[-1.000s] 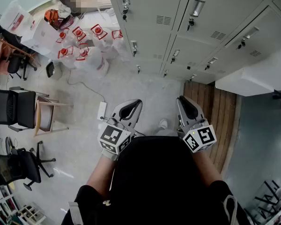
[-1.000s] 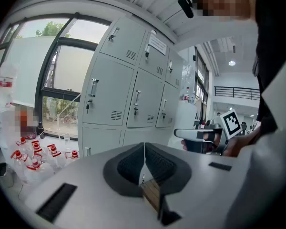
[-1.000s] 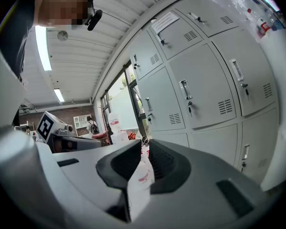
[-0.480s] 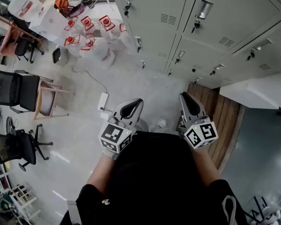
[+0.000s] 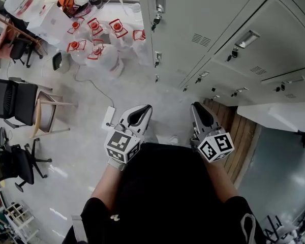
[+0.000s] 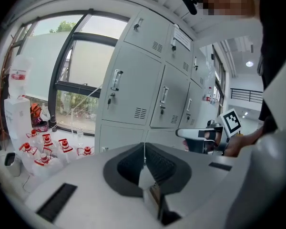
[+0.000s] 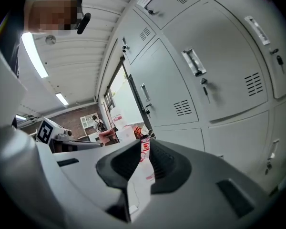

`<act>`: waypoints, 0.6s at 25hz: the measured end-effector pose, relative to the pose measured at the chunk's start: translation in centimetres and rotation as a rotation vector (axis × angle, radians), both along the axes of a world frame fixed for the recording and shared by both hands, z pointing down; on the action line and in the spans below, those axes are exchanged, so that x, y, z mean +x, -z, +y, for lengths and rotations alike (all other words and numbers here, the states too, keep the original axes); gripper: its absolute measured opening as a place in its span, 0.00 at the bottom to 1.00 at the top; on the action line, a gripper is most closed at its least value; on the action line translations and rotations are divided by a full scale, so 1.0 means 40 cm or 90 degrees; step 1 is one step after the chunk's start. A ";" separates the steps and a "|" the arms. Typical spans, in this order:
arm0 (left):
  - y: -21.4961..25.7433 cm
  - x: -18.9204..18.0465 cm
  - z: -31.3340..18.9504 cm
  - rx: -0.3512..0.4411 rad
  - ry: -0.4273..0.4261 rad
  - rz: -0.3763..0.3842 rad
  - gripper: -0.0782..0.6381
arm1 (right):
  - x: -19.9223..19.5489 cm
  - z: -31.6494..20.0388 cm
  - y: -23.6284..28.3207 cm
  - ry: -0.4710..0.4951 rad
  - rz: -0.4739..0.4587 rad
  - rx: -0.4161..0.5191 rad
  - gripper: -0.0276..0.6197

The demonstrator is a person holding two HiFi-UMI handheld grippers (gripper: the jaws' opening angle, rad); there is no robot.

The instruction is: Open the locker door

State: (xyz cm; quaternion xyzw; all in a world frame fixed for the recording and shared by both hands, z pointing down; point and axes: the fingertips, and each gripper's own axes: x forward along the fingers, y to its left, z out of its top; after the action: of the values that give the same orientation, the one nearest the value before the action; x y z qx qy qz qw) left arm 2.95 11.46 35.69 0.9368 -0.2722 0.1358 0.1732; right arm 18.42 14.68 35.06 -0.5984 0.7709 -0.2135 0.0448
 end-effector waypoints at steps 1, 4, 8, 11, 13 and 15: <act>0.005 -0.013 -0.034 0.000 -0.006 0.005 0.14 | -0.016 -0.032 0.009 -0.002 0.003 0.000 0.14; 0.016 -0.051 -0.127 -0.001 -0.027 0.018 0.14 | -0.062 -0.132 0.039 -0.012 0.023 -0.003 0.14; 0.004 -0.109 -0.251 -0.005 -0.049 0.025 0.14 | -0.122 -0.262 0.021 -0.026 0.028 -0.012 0.14; -0.017 -0.159 -0.320 -0.014 -0.060 0.021 0.14 | -0.163 -0.345 -0.029 -0.033 0.037 -0.026 0.14; -0.028 -0.184 -0.354 -0.019 -0.062 0.018 0.14 | -0.177 -0.392 -0.073 -0.036 0.049 -0.044 0.14; -0.044 -0.206 -0.381 -0.031 -0.059 0.014 0.14 | -0.183 -0.434 -0.119 -0.033 0.062 -0.061 0.14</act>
State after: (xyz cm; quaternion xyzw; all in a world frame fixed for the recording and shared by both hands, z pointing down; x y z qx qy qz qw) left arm -5.28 -3.79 37.45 0.9453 -0.2229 0.1403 0.1925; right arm 11.11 -2.68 39.82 -0.6295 0.7452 -0.2195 -0.0160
